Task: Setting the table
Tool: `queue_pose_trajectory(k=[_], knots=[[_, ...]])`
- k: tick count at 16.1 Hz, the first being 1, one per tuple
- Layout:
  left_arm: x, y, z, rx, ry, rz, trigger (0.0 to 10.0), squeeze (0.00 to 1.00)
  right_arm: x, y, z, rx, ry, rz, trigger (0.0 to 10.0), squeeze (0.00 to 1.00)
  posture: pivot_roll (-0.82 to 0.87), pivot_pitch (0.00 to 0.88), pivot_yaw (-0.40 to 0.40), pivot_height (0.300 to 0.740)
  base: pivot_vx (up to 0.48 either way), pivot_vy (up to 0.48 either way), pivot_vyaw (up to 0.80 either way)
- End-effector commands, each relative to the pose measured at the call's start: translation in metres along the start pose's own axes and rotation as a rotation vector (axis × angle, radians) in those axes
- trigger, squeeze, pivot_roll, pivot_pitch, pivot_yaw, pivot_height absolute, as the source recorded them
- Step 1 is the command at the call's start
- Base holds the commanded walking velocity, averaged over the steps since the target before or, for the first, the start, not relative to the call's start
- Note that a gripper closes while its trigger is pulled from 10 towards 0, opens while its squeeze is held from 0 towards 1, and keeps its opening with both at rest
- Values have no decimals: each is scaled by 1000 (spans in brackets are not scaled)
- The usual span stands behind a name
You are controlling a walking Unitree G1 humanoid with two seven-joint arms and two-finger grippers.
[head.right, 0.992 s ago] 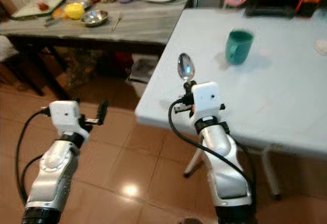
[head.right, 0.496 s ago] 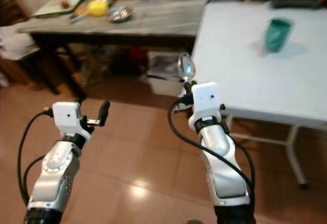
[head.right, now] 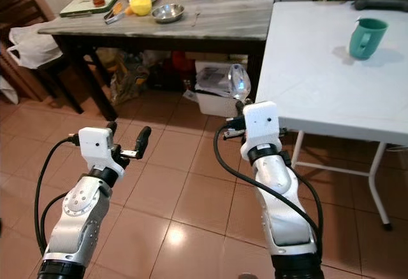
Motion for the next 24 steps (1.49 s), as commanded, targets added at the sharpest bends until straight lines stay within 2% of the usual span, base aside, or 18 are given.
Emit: queue_pose_trajectory(k=[1,9,13,24], knots=[[2,1,3,-10,-4,4,10000,0,3,-2,3,-20,5,7,10000,0,-275,101,134,740,0,0,0],[-3,0,5,-19,0,-19,10000,0,4,-3,5,-34,16,23,10000,0,-273,95,130,740,268,0,0],[-7,-1,4,-18,4,-31,10000,0,4,-3,4,-32,17,25,10000,0,-279,93,132,740,416,0,439],[-7,-1,4,-18,2,-29,10000,0,7,-1,1,-25,14,43,10000,0,-279,96,135,740,480,0,599]])
Point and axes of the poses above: a point about 5 cm out from each wrist's last joint towards the gripper, its own y axis pointing back from the gripper into the wrist, its own z axis along the axis of the wrist's last joint, x = y × z, the point moved 1 cm from there along -y, pointing out of the wrist towards the gripper, and after that the axes turned 10 degrees about -y, right-handed, at the moved point
